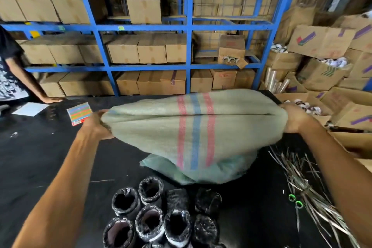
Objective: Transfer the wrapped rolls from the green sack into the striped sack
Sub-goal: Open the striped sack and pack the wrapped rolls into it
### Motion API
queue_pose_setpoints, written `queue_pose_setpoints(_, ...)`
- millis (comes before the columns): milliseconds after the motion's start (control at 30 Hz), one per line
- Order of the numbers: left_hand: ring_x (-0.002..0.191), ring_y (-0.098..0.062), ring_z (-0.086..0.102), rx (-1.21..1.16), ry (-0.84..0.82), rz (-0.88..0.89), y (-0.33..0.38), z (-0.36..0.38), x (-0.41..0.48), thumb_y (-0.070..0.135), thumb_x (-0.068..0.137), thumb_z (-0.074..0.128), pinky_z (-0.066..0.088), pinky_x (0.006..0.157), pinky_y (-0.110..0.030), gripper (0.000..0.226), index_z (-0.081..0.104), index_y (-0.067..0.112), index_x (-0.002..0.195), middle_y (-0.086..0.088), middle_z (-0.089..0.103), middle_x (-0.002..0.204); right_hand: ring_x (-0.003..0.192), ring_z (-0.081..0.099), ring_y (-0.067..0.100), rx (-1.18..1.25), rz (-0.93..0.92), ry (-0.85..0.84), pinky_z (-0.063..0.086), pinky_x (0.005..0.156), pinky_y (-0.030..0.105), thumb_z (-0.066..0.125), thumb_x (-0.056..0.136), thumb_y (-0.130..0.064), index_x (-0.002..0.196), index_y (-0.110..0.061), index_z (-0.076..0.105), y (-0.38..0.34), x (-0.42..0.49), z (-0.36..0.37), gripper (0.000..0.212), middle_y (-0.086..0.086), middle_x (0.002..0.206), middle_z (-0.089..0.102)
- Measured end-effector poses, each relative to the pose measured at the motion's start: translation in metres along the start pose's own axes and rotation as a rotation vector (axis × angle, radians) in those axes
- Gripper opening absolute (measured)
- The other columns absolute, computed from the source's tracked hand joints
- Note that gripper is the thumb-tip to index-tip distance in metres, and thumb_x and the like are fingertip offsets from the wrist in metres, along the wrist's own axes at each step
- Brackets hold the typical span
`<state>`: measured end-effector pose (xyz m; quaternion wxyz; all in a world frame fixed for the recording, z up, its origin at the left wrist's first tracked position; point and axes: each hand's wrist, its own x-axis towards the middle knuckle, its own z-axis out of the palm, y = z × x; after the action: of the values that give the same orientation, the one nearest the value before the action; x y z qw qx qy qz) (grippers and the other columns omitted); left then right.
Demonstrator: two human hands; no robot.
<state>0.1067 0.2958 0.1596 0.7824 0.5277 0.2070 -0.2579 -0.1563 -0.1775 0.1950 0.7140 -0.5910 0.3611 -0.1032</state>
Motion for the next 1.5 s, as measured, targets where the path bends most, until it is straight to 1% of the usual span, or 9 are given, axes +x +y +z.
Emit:
queue_pose_setpoints(167,0.1,-0.03,0.07,-0.092,-0.138,-0.018,0.014,-0.025,0.01,0.035,0.054,0.079,0.055,0.082,-0.043,0.06,0.07,0.017,0.111,-0.009,0.073,0.119,0.108,0.07,0.026,0.517,0.006,-0.037,0.053,0.094,0.039,0.076,0.066,-0.04,0.11,-0.009,0.074,0.009,0.011,-0.047,0.054,0.011,0.119,0.072)
queue_pose_setpoints(400,0.092,-0.026,0.075,0.235,-0.266,0.074,0.008,-0.013,0.011,0.016,0.074,0.076,0.052,0.086,-0.045,0.038,0.074,0.008,0.111,-0.015,0.074,0.113,0.099,0.067,0.022,0.664,-0.018,0.106,0.053,0.075,0.039,0.085,0.055,-0.05,0.112,-0.018,0.067,0.017,0.019,-0.061,0.068,0.008,0.095,0.077)
queue_pose_setpoints(533,0.092,-0.027,0.073,0.508,-0.235,0.171,0.008,-0.032,0.025,0.005,0.053,0.093,0.051,0.086,-0.04,0.076,0.062,-0.001,0.122,-0.016,0.073,0.113,0.074,0.074,0.013,0.201,-0.032,-0.11,0.061,0.062,0.028,0.101,0.041,-0.026,0.106,-0.019,0.073,0.013,0.006,-0.063,0.072,0.001,0.092,0.075)
queue_pose_setpoints(733,0.09,-0.034,0.066,0.934,0.387,0.656,-0.015,-0.022,0.05,0.029,0.075,0.081,0.055,0.072,-0.041,0.039,0.055,0.024,0.103,-0.01,0.067,0.104,0.103,0.067,0.024,-0.484,-0.127,-0.045,0.057,0.089,0.04,0.094,0.051,-0.024,0.123,-0.017,0.06,0.015,0.027,-0.051,0.08,0.014,0.118,0.069)
queue_pose_setpoints(1000,0.075,-0.041,0.064,1.355,0.471,0.963,-0.031,-0.012,0.027,0.014,0.084,0.077,0.048,0.064,-0.043,0.022,0.076,-0.004,0.095,-0.03,0.07,0.088,0.081,0.061,0.024,-0.905,-0.389,0.466,0.037,0.072,0.028,0.087,0.074,-0.034,0.089,-0.006,0.078,0.025,0.016,-0.017,0.033,0.01,0.082,0.07)
queue_pose_setpoints(1167,0.094,-0.031,0.063,0.525,0.272,0.31,-0.058,0.038,0.022,0.011,0.095,0.051,0.054,0.076,-0.04,0.024,0.062,-0.008,0.106,-0.014,0.067,0.111,0.101,0.067,0.038,-0.594,-0.269,0.638,0.048,0.075,0.034,0.081,0.082,-0.029,0.11,-0.001,0.074,0.041,0.01,0.034,0.04,0.024,0.107,0.071)
queue_pose_setpoints(1267,0.096,-0.025,0.066,-0.005,-0.007,-0.082,-0.066,0.054,0.019,0.016,0.104,0.03,0.057,0.065,-0.042,0.037,0.066,0.007,0.111,-0.012,0.069,0.112,0.112,0.063,0.036,-0.063,0.042,0.281,0.055,0.091,0.04,0.063,0.097,-0.018,0.121,0.006,0.062,0.038,0.019,0.049,0.034,0.02,0.117,0.064)
queue_pose_setpoints(1367,0.128,-0.033,0.055,-0.081,-0.005,-0.099,-0.052,0.037,0.004,0.024,0.106,0.029,0.05,0.092,-0.049,0.045,0.056,0.008,0.139,-0.017,0.056,0.142,0.061,0.07,0.02,0.113,0.042,0.034,0.055,0.048,0.02,0.052,0.099,-0.011,0.086,-0.003,0.06,0.025,0.007,0.021,0.017,0.009,0.065,0.069)
queue_pose_setpoints(1500,0.098,-0.029,0.07,-0.292,-0.031,-0.193,-0.02,-0.026,0.026,0.027,0.088,0.049,0.059,0.069,-0.045,0.033,0.066,0.024,0.115,-0.003,0.071,0.122,0.055,0.07,0.025,0.289,0.077,-0.073,0.06,0.055,0.034,0.095,0.009,-0.018,0.084,-0.013,0.068,0.018,0.003,-0.049,0.08,0.008,0.065,0.071)
